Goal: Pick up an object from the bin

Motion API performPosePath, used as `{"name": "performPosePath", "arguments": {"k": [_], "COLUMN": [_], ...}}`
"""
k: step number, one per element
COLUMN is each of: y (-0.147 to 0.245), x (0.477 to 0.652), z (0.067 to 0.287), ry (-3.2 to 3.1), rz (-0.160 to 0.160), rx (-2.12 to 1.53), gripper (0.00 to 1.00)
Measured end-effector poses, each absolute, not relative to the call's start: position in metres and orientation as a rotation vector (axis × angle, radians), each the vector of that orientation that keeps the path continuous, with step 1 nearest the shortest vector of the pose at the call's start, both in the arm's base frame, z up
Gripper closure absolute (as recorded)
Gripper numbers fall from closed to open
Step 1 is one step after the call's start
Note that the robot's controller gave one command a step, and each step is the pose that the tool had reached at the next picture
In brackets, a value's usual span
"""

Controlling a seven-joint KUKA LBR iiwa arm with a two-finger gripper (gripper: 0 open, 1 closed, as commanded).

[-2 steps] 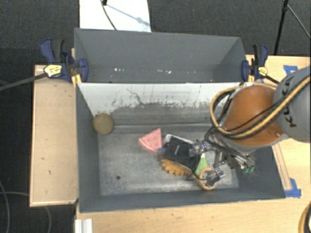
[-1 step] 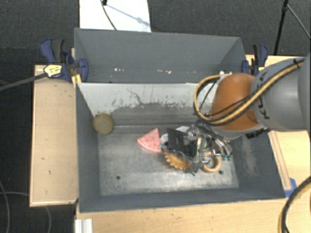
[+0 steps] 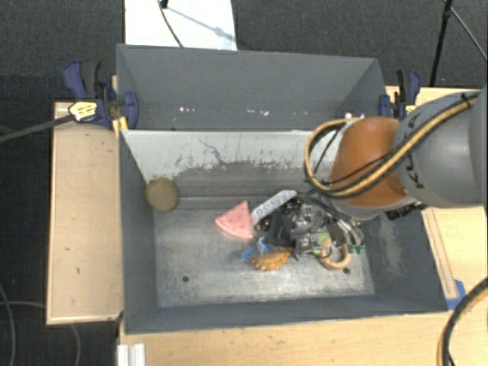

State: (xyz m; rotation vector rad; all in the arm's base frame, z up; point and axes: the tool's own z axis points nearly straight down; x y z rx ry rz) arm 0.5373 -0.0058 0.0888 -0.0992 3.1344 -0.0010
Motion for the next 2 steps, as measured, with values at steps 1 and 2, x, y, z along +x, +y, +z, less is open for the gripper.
{"name": "performPosePath", "arguments": {"k": [1,2], "y": [-0.0058,-0.0058], "x": [0.5373,0.5373], "z": [0.0888,0.0888], "ry": [3.134,3.134], "rz": [-0.001,-0.001], "rx": [-0.1,-0.1], "gripper": [1.0,1.0]}}
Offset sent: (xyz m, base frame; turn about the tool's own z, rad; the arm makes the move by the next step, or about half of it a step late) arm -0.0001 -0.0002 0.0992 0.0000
